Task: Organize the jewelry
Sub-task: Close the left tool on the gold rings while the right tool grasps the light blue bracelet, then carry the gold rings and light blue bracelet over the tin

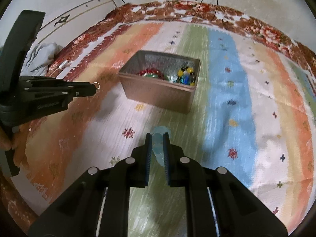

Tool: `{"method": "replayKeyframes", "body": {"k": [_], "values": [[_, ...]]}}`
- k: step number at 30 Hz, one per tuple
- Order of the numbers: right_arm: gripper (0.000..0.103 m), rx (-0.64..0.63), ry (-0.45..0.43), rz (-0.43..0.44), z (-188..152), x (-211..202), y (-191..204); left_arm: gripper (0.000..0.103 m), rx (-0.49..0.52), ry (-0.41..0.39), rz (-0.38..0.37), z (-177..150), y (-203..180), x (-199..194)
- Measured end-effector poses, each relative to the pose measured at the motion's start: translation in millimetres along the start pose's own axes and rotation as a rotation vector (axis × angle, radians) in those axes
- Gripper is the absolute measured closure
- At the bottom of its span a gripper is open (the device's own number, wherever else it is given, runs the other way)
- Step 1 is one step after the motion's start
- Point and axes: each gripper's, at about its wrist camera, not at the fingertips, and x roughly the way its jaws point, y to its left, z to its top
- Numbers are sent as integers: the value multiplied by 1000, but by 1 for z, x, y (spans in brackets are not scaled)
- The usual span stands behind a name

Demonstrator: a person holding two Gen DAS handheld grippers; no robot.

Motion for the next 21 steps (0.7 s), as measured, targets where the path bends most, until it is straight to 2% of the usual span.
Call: {"method": "replayKeyframes", "body": {"k": [14,21], "values": [[90,9,-84,8,24,-10,-4,93,32,-130,-16,10,-20,-17],[90,2,-130,19,44,-17,-6,93,18,-154,-25,20,-18,-14]]}}
